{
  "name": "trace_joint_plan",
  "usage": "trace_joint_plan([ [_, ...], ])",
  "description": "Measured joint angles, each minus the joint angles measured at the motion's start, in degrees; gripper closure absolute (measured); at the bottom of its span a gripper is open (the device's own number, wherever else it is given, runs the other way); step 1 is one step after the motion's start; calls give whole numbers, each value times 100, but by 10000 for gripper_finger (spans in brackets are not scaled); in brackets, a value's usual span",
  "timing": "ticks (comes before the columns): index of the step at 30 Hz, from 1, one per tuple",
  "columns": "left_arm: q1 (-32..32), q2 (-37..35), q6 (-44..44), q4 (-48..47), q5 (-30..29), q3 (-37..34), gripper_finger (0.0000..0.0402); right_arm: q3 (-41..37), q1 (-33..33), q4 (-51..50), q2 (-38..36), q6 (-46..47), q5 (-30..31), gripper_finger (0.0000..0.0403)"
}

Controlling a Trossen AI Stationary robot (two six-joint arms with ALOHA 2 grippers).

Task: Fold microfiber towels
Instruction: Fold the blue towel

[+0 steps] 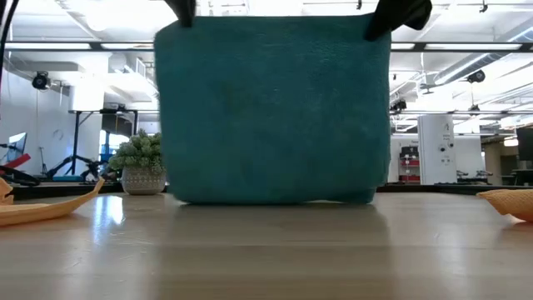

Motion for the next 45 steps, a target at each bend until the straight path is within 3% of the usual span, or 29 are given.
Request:
trace_joint_plan([
  [8,-520,3,-1543,493,33,-726,400,-2,755,330,909,547,-275,394],
  [12,-670,2,-2150,1115,397,-1250,400,-2,1010,357,1393,981,-230,394],
  [23,-830,4,-3387,1908,300,-2582,400,-2,1108,346,2368,1453,-26,394],
  [30,-534,8,-3396,2116,35,-3051,400,-71,740,250,2391,1334,217,394],
  [37,22,7,-3019,2166,-411,-3082,400,-235,227,272,2390,920,215,394],
  [45,548,2,-2445,2510,-286,-3131,400,-328,-265,384,2390,501,113,394],
])
